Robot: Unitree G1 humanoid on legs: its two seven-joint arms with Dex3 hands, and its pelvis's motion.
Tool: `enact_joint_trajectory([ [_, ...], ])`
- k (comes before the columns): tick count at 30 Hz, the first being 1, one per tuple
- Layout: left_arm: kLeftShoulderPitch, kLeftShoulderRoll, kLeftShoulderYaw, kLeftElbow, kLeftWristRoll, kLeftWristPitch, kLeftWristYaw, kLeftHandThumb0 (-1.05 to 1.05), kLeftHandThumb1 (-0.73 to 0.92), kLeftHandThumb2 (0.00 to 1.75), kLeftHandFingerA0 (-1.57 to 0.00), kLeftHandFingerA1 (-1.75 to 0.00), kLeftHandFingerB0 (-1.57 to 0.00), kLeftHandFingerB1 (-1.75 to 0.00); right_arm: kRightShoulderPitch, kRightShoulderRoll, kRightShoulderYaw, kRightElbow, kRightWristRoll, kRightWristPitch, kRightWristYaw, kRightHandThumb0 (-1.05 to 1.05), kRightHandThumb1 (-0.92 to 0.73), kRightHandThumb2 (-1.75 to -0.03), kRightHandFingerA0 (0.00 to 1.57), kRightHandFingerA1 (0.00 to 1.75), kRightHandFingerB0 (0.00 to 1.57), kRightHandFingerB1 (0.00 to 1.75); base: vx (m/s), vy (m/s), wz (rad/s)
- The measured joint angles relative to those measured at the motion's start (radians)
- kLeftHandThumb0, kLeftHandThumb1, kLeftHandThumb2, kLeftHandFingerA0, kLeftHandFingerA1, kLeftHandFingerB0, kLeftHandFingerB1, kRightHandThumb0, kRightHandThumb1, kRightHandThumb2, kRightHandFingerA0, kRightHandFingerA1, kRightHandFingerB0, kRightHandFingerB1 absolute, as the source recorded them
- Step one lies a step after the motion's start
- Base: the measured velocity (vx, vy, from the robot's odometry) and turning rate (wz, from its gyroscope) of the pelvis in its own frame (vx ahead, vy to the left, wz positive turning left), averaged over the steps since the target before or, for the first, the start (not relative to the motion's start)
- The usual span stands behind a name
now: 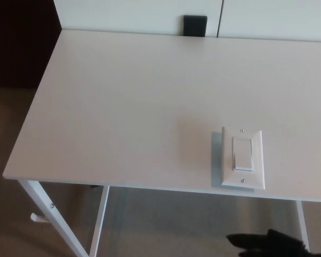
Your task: The robot walk towards a table in front and then clicks the light switch button using the right hand's index finger
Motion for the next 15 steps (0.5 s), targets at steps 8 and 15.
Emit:
enact_joint_trajectory([
  [8, 0.003, 0.019, 0.014, -0.006, 0.005, -0.011, 0.005, -0.24, 0.51, 0.55, -0.57, -0.43, -0.51, -0.38, -0.131, 0.042, -0.206, -0.212, 0.073, -0.007, -0.014, -0.42, -0.71, -0.6, 0.51, 0.52, 0.44, 0.43, 0.0, 0.0, 0.0],
  [15, 0.004, 0.021, 0.012, -0.006, 0.009, -0.021, 0.008, -0.25, 0.5, 0.55, -0.57, -0.43, -0.52, -0.38, -0.293, 0.076, -0.209, -0.144, -0.042, 0.001, -0.035, -0.44, -0.67, -0.61, 0.39, 0.46, 0.4, 0.42, 0.0, 0.0, 0.0],
])
